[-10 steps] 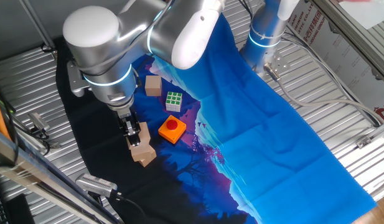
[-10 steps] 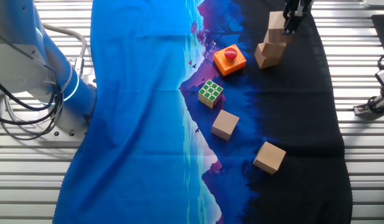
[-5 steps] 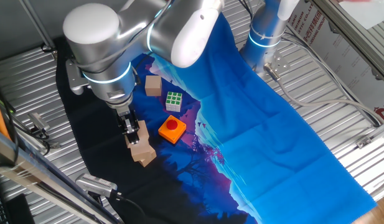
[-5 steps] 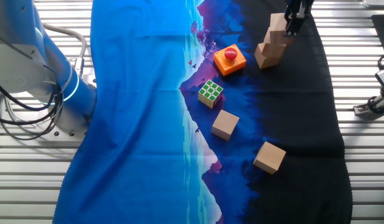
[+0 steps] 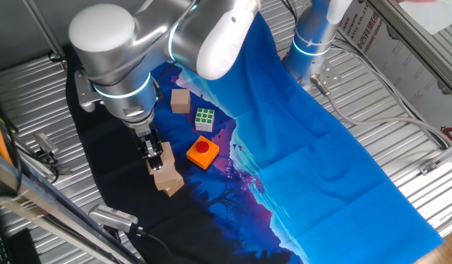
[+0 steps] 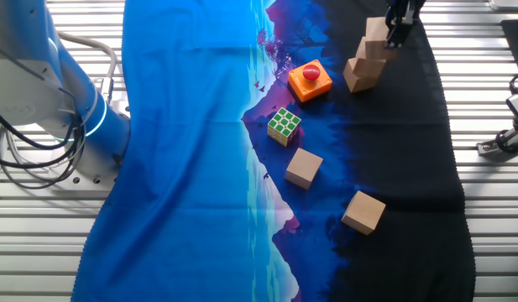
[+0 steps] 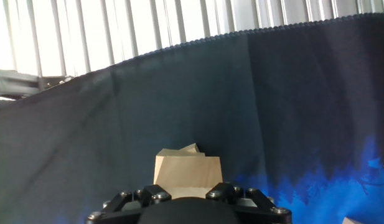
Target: Stack the blocks in a vertical line of five
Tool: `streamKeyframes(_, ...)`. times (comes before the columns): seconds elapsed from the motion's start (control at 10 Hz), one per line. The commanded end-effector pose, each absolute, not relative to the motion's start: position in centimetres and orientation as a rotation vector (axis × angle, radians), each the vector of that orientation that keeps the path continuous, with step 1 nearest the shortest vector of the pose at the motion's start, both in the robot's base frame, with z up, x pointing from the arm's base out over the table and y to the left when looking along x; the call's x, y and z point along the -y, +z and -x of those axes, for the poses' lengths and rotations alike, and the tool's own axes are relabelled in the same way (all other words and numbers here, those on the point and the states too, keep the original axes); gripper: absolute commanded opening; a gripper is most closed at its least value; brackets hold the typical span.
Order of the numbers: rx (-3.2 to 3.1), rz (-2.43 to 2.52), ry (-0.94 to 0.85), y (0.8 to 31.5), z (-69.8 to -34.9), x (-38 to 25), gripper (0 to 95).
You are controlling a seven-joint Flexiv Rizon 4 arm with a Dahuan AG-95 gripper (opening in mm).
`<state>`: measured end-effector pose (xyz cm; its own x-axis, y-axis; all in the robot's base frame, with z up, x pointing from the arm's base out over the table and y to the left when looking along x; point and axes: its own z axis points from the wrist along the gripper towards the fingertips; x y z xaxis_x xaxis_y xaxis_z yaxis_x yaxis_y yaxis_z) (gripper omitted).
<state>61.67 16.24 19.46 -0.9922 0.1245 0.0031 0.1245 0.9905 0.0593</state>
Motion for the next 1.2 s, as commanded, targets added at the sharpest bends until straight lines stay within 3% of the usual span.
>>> streamKeyframes(0.1, -3.138, -0.186, 0.096, 19.42, -61.73, -16.29, 0.0)
streamKeyframes(1.2, -3.290, -0.162, 0.091, 19.42, -61.73, -16.29, 0.0)
